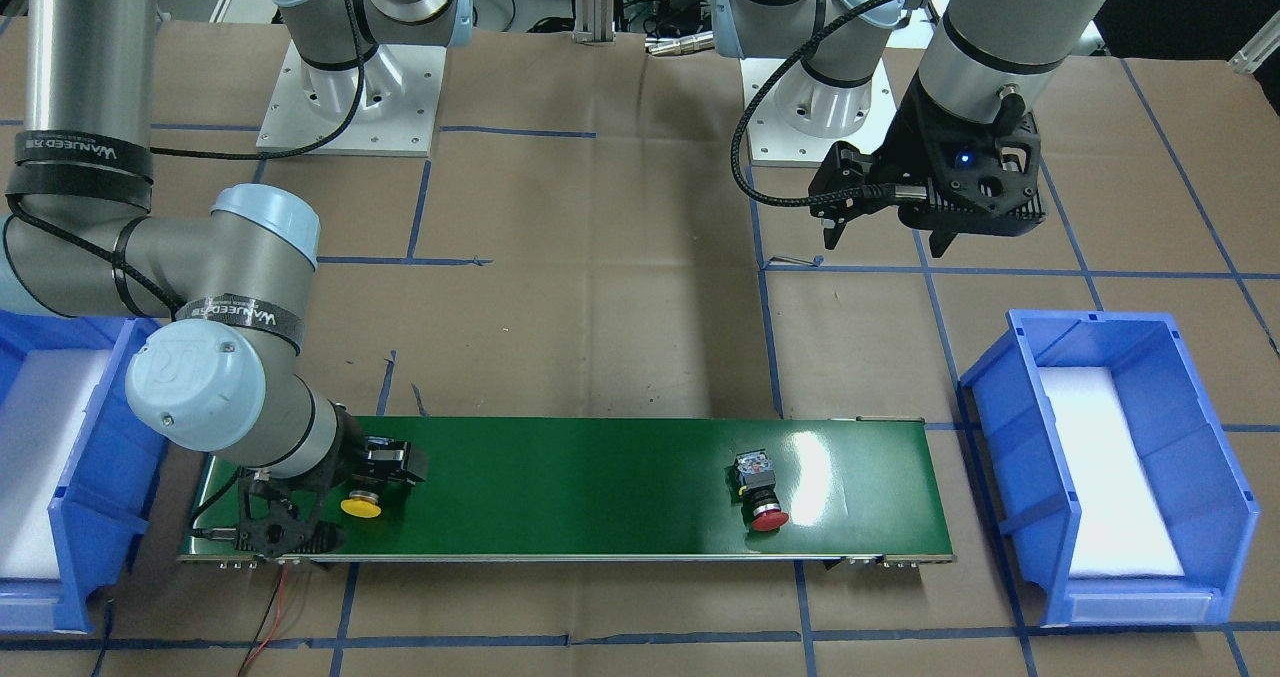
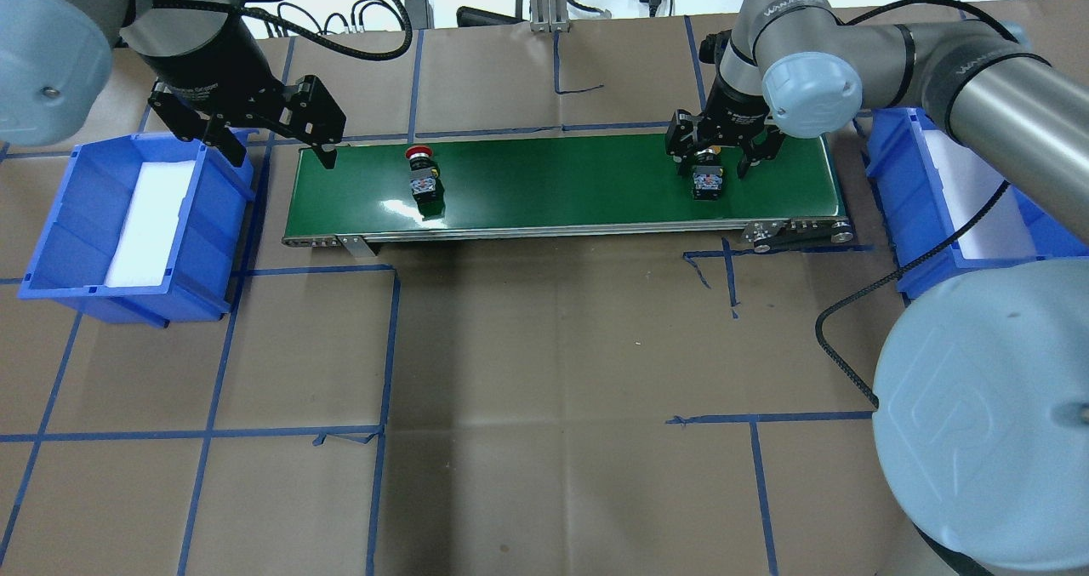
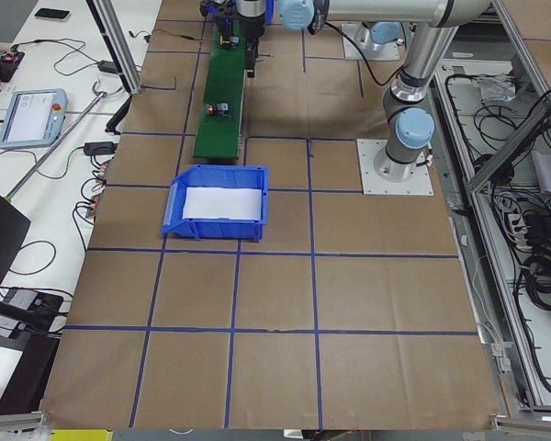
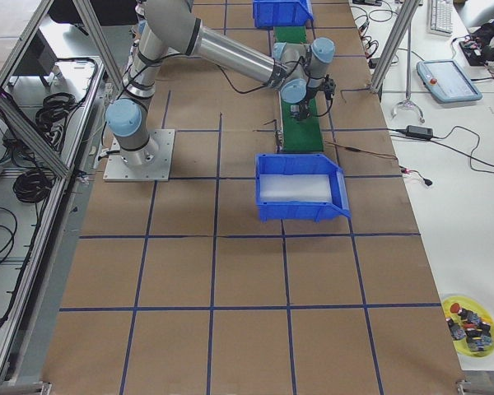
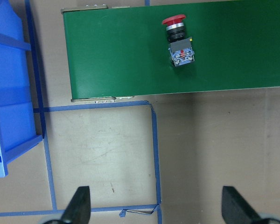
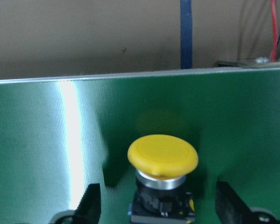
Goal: Transport two buttons from left to right
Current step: 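Raise the left gripper while the right gripper lowers onto the yellow button, then grasp the yellow button with the right gripper and lift it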
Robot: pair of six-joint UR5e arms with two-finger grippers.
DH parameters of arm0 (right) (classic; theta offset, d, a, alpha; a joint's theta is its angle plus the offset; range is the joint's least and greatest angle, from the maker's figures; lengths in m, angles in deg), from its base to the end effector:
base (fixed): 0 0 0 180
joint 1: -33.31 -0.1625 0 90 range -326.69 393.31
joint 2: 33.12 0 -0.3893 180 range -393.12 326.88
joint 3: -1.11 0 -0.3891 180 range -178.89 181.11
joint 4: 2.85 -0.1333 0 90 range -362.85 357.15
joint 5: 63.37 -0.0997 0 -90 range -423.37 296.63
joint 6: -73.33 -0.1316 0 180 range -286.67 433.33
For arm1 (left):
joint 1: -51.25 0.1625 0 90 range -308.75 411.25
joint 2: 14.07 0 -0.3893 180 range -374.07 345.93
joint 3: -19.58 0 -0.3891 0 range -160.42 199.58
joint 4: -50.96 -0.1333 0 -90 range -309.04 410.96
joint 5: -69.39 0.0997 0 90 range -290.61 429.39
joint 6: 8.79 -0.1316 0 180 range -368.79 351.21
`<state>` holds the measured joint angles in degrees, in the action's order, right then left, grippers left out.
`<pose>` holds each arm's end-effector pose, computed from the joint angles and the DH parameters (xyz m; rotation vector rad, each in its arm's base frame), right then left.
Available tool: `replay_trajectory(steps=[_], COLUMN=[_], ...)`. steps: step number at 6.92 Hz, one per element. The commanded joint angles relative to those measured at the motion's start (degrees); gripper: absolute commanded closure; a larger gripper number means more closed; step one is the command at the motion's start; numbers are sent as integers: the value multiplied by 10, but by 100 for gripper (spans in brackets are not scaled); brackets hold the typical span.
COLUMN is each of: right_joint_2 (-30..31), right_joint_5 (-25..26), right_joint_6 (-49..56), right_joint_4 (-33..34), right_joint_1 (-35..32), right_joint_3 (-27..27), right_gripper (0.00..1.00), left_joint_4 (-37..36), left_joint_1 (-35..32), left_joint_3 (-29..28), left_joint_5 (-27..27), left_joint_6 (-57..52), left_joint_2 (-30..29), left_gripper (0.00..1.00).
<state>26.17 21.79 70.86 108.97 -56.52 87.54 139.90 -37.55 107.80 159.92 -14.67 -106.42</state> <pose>0.1425 -0.6326 0.1799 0.0764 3.0547 0.1445 -0.1215 -0.5085 0.4169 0.1278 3.1292 -0.0125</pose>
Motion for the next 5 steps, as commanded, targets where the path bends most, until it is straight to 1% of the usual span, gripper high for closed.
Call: replay_trajectory(steps=[1, 2, 3, 4, 5], right_joint_2=[0, 6, 21, 46, 82], right_joint_5=[3, 10, 33, 39, 38], right_joint_6=[4, 6, 17, 21, 44], right_joint_4=[-5, -5, -6, -23, -66], right_joint_1=[2, 10, 23, 42, 81], right_joint_3=[-6, -11, -18, -31, -48], right_gripper=[93, 95, 95, 95, 95], left_joint_4=[0, 0, -2, -1, 0], left_joint_1=[3, 5, 5, 6, 5], left_joint_3=[1, 1, 1, 1, 1], left_joint_5=[1, 0, 0, 0, 3], left_joint_6=[-21, -34, -34, -34, -35], left_joint_2=[2, 2, 2, 2, 2], left_gripper=[1, 1, 1, 1, 1])
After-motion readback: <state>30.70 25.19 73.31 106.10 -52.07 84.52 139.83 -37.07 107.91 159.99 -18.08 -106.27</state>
